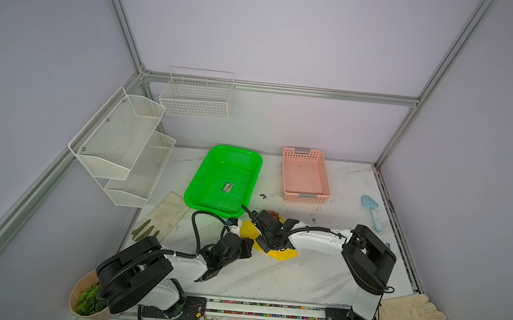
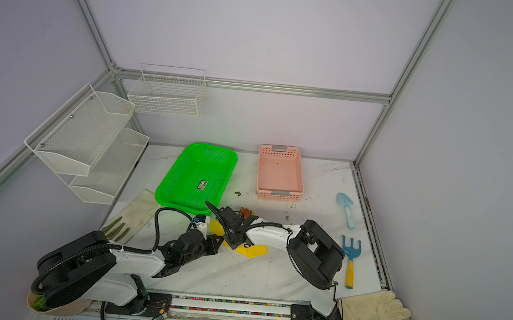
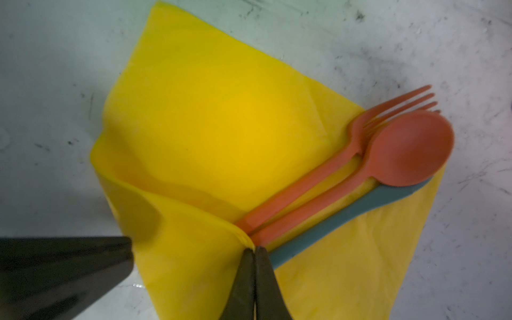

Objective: Place the utensils on the paper napkin and roll it up

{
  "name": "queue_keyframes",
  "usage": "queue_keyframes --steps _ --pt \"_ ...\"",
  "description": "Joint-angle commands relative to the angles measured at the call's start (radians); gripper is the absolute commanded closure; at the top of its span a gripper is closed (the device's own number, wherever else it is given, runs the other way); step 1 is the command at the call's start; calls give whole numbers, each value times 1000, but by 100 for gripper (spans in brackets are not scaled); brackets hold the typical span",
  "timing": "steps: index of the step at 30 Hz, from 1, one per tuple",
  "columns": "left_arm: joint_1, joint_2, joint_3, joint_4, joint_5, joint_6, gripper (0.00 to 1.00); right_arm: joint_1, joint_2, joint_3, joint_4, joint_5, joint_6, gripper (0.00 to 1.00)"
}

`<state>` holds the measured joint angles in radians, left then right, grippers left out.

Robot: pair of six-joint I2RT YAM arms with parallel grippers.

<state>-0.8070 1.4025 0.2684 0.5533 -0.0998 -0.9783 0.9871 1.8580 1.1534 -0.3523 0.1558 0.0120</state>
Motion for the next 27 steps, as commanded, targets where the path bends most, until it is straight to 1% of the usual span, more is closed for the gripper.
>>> queue_keyframes --steps 1,2,13,19,22,27 --pt "7 1 3 59 13 -2 100 -4 -11 -14 -27 -22 -12 93" --pt "8 34 3 57 12 -1 100 -4 -12 -14 -27 -23 -12 94" --pt "15 56 23 14 4 -3 100 -4 -22 -25 -25 -31 -14 93" --pt "15 77 31 -2 11 -10 100 -4 -29 -26 -28 -34 -11 89" --pt "15 81 35 -23 8 -12 100 -4 -37 -28 -29 -32 -6 83" --pt "16 72 38 -59 2 -16 100 -5 -71 -20 -43 -18 11 64"
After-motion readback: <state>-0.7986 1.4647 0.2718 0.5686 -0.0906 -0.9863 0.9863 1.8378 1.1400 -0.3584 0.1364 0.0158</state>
